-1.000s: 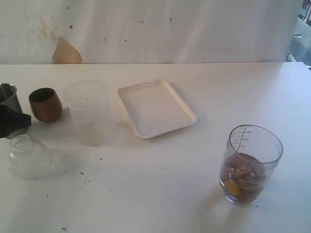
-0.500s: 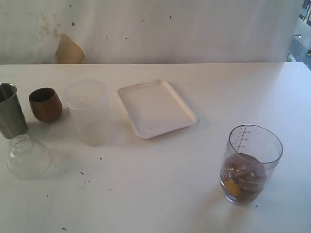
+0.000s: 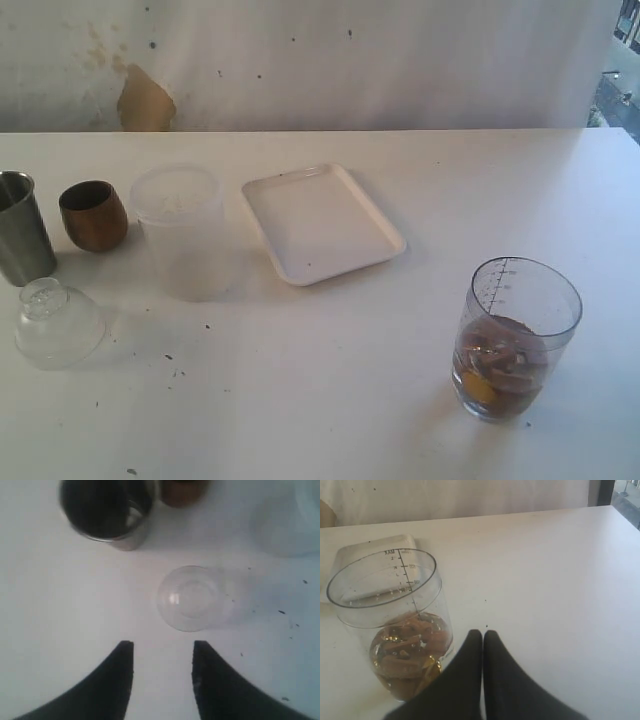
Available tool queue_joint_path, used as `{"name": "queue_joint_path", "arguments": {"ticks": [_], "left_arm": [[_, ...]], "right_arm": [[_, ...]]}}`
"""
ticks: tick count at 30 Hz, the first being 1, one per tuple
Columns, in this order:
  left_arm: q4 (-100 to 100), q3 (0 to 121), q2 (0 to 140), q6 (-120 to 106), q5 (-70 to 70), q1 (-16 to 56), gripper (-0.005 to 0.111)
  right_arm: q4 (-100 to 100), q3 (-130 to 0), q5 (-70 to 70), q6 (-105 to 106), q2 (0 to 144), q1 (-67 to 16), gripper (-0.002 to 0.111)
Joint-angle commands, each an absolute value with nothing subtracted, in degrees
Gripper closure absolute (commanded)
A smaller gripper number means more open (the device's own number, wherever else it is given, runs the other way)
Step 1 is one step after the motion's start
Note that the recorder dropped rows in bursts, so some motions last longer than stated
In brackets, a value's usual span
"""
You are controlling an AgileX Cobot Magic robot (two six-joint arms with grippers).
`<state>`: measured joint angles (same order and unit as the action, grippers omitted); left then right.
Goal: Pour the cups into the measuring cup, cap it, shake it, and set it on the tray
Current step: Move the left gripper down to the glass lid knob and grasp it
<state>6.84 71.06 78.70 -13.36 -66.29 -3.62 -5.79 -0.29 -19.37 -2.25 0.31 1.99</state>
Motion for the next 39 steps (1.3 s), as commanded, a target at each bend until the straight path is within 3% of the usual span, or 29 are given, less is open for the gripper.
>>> {"name": "queue_joint_path", "arguments": {"ticks": [1, 8, 13, 27, 39], "left_arm": [[8.2, 66.2, 78.9, -13.7, -61.4, 0.0, 0.058], [7.7, 61.3, 85.9, -13.3, -60.3, 0.8, 0.058], [7.4, 61.2, 88.8, -13.3, -55.9, 0.8, 0.05], [11.2, 61.2, 93.4, -14.6, -51.0, 1.0, 0.05], [2.8, 61.2, 95.9, -7.2, -47.7, 7.7, 0.05]], "right_arm": [[-5.7, 0.0, -19.3, -2.2, 0.0, 1.7, 0.108], [-5.7, 0.0, -19.3, -2.2, 0.0, 1.7, 0.108], [-5.7, 0.0, -19.3, -2.2, 0.0, 1.7, 0.108], [-5.7, 0.0, -19.3, -2.2, 0.0, 1.7, 0.108], [-5.7, 0.0, -19.3, -2.2, 0.0, 1.7, 0.108]]}}
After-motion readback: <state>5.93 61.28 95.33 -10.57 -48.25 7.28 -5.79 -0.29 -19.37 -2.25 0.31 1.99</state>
